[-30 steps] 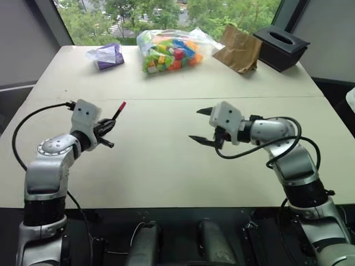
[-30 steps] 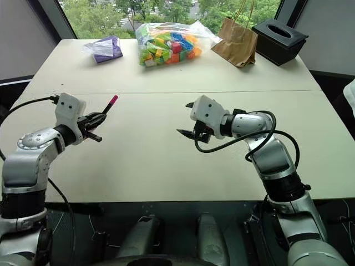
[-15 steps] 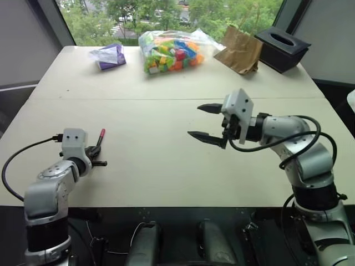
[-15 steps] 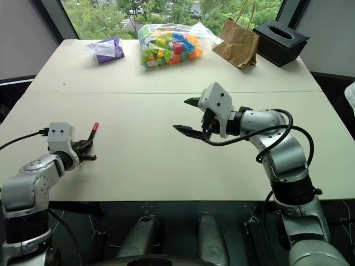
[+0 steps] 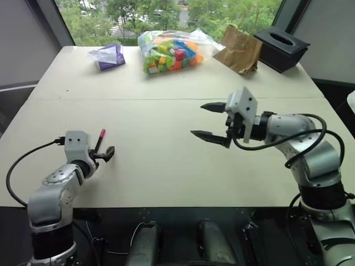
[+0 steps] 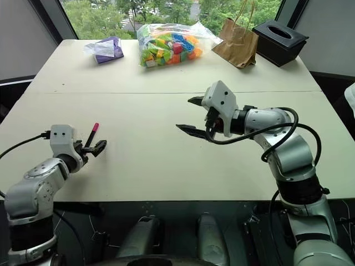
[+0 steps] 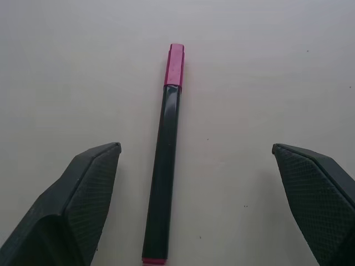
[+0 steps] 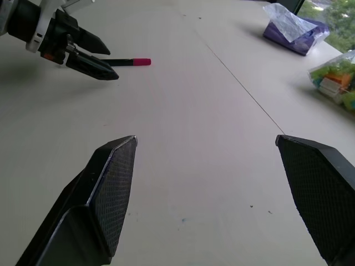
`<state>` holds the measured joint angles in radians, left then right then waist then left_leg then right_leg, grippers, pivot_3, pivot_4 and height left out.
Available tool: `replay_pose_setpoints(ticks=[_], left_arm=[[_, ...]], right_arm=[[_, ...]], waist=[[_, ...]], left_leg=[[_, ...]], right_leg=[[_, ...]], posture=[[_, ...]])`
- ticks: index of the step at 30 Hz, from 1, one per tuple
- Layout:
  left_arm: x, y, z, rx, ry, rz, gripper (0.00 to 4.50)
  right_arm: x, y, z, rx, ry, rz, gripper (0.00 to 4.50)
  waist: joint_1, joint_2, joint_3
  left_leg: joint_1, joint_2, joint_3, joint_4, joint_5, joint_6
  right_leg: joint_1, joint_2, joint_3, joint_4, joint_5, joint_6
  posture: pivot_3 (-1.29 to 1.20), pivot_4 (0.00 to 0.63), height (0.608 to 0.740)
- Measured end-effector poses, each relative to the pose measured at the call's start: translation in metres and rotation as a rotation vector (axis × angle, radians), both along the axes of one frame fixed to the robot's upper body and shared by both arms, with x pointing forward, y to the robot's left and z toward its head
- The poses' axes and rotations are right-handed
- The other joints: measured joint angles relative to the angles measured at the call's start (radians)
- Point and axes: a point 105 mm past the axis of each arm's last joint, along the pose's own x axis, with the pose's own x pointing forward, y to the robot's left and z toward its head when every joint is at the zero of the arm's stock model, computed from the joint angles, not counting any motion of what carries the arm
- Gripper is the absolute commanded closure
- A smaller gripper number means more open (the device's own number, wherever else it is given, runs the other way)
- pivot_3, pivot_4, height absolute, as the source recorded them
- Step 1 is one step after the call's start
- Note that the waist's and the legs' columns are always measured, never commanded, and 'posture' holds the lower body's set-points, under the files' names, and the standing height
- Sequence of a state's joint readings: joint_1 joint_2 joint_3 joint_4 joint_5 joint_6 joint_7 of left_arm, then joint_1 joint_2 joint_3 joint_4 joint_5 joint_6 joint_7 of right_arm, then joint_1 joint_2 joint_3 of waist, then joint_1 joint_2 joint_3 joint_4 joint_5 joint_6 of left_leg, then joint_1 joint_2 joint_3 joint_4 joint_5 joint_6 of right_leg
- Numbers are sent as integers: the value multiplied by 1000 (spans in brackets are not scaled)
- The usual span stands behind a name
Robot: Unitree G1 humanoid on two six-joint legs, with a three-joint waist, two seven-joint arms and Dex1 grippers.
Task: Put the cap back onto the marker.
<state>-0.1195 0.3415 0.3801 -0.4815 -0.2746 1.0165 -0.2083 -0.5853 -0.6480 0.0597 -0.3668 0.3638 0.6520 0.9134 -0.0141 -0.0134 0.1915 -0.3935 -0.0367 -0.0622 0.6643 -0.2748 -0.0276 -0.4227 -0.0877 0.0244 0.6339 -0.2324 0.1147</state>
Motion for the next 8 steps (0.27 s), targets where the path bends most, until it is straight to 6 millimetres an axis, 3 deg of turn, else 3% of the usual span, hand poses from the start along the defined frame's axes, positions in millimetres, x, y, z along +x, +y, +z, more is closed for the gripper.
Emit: replay_pose_setpoints(ticks=[8], left_arm=[[-36,-3,38,63,-157,117,46]], right_arm=[[-5,-3,6,-26,42,100,367]], waist=[[2,0,0]], left_leg=[[0,0,0,0,0,0]], right_leg=[[1,0,0,-2,0,0]], posture=[[0,150,740]])
